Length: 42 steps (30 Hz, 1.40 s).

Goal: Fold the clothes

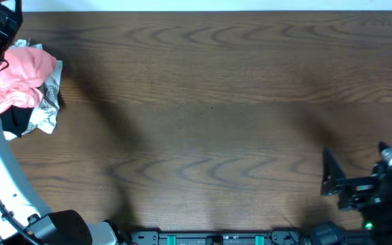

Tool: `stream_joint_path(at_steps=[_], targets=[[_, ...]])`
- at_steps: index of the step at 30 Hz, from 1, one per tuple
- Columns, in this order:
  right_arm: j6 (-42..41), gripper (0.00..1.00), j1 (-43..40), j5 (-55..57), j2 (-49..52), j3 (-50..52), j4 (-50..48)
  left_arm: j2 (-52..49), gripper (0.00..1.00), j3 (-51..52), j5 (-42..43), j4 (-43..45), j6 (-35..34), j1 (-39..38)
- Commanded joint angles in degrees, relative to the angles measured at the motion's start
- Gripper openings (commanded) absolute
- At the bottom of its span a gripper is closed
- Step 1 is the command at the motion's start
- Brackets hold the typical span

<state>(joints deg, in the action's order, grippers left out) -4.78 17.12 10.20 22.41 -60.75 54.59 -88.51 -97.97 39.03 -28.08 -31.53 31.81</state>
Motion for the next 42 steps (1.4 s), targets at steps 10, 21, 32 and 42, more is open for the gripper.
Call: stream_joint_path(at_steps=[10,21,32,42], targets=[[-1.64,0.99,0.52,-1.09,-17.05,32.72,-27.28,-0.33,0.98,-0.39,0.63,0.09,-0.07,0.13],[-5.09,0.99,0.52,-2.45,-21.49,53.7,-54.31,-0.33,0.98,-0.39,0.63,0.11,-0.07,0.13],[-4.79,0.99,0.35,-3.15,-21.57,60.43,-60.08,-0.33,0.98,-0.39,0.63,0.11,-0.07,0.13],[-4.17,0.99,0.09,-3.17,-21.59,60.43,-52.74,-0.33,0.98,-0.39,0.63,0.11,-0.07,0.13]])
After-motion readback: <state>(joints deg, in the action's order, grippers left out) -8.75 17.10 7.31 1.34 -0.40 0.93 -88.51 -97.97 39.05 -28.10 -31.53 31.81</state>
